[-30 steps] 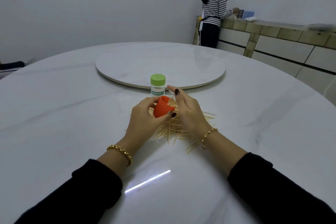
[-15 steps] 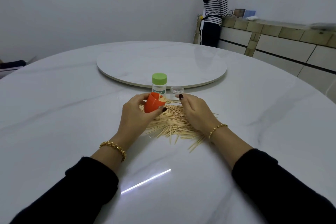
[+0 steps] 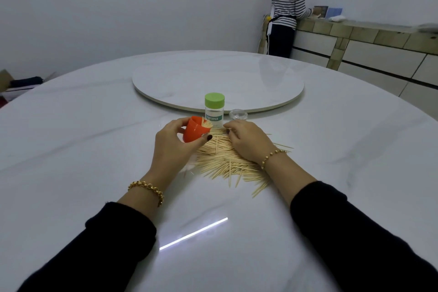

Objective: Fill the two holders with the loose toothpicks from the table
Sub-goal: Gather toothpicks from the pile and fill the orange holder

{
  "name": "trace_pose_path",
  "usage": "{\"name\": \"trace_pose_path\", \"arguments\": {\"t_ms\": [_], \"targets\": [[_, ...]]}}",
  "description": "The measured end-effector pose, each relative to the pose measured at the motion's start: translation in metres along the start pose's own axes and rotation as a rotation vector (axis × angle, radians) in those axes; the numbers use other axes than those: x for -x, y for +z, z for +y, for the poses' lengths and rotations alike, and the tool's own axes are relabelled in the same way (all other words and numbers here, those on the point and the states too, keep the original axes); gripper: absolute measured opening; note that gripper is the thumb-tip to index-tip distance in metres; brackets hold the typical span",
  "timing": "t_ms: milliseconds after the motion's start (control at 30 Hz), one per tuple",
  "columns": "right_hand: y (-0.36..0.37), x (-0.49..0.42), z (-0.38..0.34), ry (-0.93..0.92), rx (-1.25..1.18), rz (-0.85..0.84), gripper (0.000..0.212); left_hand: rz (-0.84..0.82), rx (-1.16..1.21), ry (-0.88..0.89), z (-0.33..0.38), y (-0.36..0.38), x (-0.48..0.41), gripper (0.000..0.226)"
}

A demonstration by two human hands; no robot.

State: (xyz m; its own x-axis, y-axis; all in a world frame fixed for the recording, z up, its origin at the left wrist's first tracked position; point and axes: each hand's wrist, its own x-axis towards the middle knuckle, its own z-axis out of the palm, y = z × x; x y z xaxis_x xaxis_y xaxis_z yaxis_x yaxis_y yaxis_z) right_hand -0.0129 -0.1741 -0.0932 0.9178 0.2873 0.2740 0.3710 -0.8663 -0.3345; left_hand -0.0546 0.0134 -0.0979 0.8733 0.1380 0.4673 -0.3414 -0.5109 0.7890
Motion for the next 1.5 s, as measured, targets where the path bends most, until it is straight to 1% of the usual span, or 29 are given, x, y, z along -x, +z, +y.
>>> {"name": "trace_pose_path", "arguments": {"t_ms": [200,367,567,733,800,867,967,1033,1167,1300,1367,1500], "targets": [[0.009,-0.011,-0.007,-0.018,0.007,-0.089,0.026,0.010,-0.035,-0.022,-0.006,-0.005,-0.004,0.059],[0.000,-0.002,-0.007,-0.052,0.022,-0.033,0.023,-0.017,-0.011,-0.013,-0.005,-0.002,-0.002,0.059],[-0.012,0.020,0.002,-0.063,-0.076,0.073,0.024,-0.043,-0.005,0.012,0.002,0.000,0.002,0.055],[-0.026,0.053,0.019,-0.092,-0.136,0.077,0.020,-0.075,0.013,0.046,0.009,0.002,0.009,0.055],[-0.032,0.066,0.024,-0.089,-0.164,0.086,0.023,-0.087,0.012,0.059,0.010,0.004,0.011,0.055],[-0.037,0.075,0.026,-0.087,-0.177,0.075,0.034,-0.100,0.004,0.076,0.012,0.006,0.015,0.057],[-0.035,0.080,0.023,-0.083,-0.119,-0.015,0.048,-0.116,0.000,0.095,0.016,0.008,0.020,0.056],[-0.030,0.079,0.021,-0.091,-0.052,-0.014,0.044,-0.125,0.000,0.111,0.018,0.010,0.022,0.055],[-0.022,0.074,0.019,-0.173,0.039,0.110,0.024,-0.148,-0.001,0.124,0.018,0.012,0.023,0.053],[-0.018,0.069,0.020,-0.244,0.126,0.228,0.011,-0.146,-0.016,0.126,0.017,0.012,0.022,0.054],[-0.016,0.065,0.020,-0.257,0.153,0.265,0.008,-0.140,-0.013,0.126,0.017,0.011,0.022,0.054],[-0.015,0.059,0.019,-0.214,0.157,0.275,0.011,-0.129,-0.008,0.119,0.017,0.010,0.022,0.054]]}}
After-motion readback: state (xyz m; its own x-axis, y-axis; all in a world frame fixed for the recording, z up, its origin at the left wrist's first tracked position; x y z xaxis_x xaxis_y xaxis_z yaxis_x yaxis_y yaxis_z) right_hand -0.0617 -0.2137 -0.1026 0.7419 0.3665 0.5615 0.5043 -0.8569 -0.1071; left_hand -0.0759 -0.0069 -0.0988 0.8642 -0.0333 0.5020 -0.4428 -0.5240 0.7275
